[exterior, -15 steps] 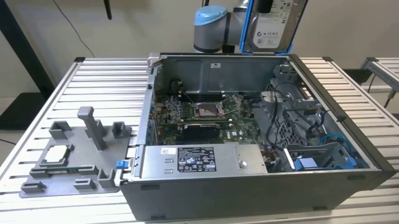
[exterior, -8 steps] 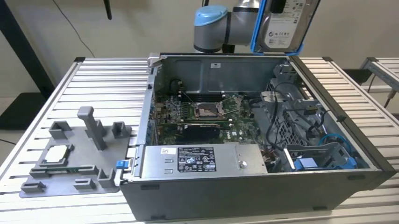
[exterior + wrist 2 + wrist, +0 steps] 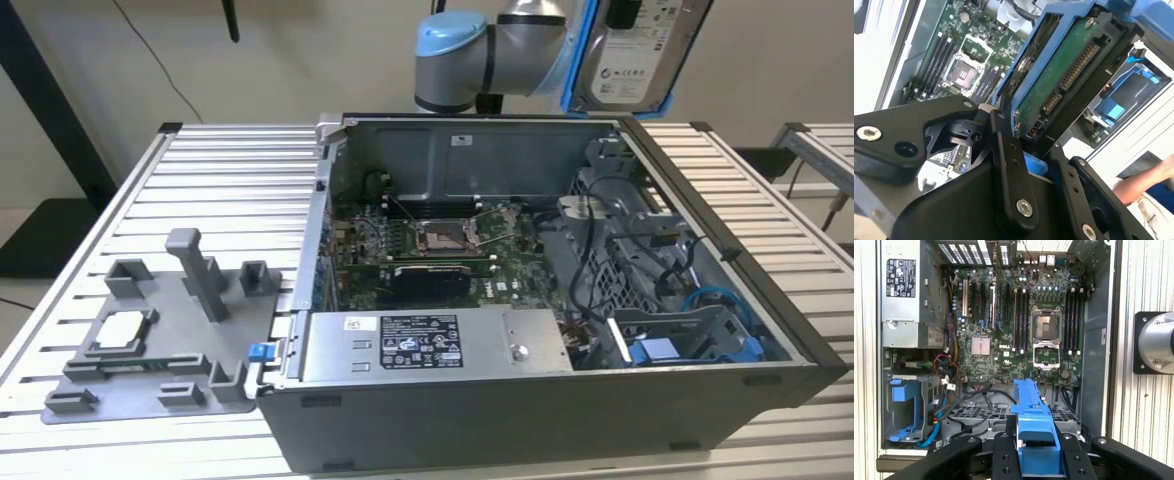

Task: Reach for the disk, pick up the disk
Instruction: 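Pick up the disk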

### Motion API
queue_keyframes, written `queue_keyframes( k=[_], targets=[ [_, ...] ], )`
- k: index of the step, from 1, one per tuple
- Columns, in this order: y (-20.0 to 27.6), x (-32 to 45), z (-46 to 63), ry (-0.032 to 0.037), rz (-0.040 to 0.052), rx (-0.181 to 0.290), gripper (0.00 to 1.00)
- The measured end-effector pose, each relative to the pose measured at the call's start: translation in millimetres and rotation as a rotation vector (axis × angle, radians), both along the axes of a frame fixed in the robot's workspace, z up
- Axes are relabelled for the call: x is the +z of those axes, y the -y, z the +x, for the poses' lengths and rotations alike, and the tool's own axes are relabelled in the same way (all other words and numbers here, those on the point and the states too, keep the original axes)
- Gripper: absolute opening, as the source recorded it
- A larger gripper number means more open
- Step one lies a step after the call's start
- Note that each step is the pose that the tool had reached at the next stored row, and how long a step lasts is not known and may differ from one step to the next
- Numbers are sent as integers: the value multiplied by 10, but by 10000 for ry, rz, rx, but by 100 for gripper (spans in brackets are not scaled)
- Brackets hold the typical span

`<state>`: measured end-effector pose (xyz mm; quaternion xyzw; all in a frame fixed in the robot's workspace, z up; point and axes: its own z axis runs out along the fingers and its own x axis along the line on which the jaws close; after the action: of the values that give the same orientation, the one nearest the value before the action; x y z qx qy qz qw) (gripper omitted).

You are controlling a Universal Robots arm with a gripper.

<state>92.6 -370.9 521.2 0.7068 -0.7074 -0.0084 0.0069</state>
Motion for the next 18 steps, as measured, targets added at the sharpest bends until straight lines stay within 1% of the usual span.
queue_keyframes(
  k=[9,12,14,18],
  targets=[
    [0,0,15,0,0,0,0],
    [7,0,15,0,1,0,0],
    [18,0,15,0,-1,0,0],
    [55,0,15,-2,0,1,0]
  ],
)
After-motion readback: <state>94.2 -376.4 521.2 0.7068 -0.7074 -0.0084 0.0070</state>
